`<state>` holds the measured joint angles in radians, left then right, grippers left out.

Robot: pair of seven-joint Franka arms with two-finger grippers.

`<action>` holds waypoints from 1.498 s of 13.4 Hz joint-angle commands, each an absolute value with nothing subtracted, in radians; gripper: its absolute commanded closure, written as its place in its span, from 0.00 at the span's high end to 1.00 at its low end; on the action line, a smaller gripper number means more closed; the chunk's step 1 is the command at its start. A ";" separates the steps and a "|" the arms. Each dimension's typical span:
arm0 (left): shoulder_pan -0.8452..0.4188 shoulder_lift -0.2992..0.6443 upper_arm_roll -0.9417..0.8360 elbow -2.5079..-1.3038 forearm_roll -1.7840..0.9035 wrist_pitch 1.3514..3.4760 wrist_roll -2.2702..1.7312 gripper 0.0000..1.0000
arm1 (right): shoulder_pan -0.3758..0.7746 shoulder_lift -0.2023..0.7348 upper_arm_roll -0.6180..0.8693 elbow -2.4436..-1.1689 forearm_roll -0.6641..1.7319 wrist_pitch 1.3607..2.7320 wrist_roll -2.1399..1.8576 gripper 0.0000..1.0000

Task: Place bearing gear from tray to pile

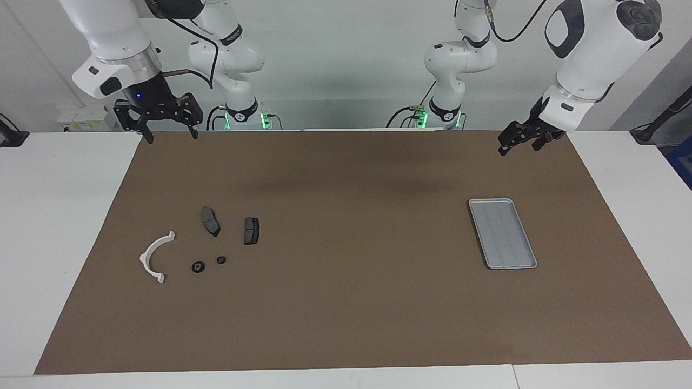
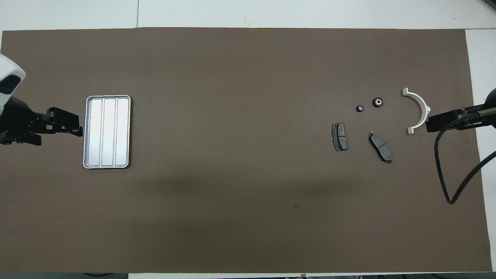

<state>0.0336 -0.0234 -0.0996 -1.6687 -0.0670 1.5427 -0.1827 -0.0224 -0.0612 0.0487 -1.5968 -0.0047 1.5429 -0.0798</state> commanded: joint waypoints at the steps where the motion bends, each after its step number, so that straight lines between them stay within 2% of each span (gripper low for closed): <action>1: 0.031 -0.049 -0.098 -1.692 -0.054 1.549 -0.181 1.00 | -0.031 -0.069 0.049 -1.592 0.015 1.539 -0.066 1.00; 20: 0.031 -0.049 -0.098 -1.692 -0.054 1.549 -0.181 1.00 | -0.040 -0.075 0.021 -1.618 0.009 1.468 -0.055 1.00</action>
<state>0.0336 -0.0234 -0.0996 -1.6687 -0.0670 1.5427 -0.1827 -0.0278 -0.0616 0.0142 -1.6040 -0.0046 1.4835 -0.0714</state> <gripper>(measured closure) 0.000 0.000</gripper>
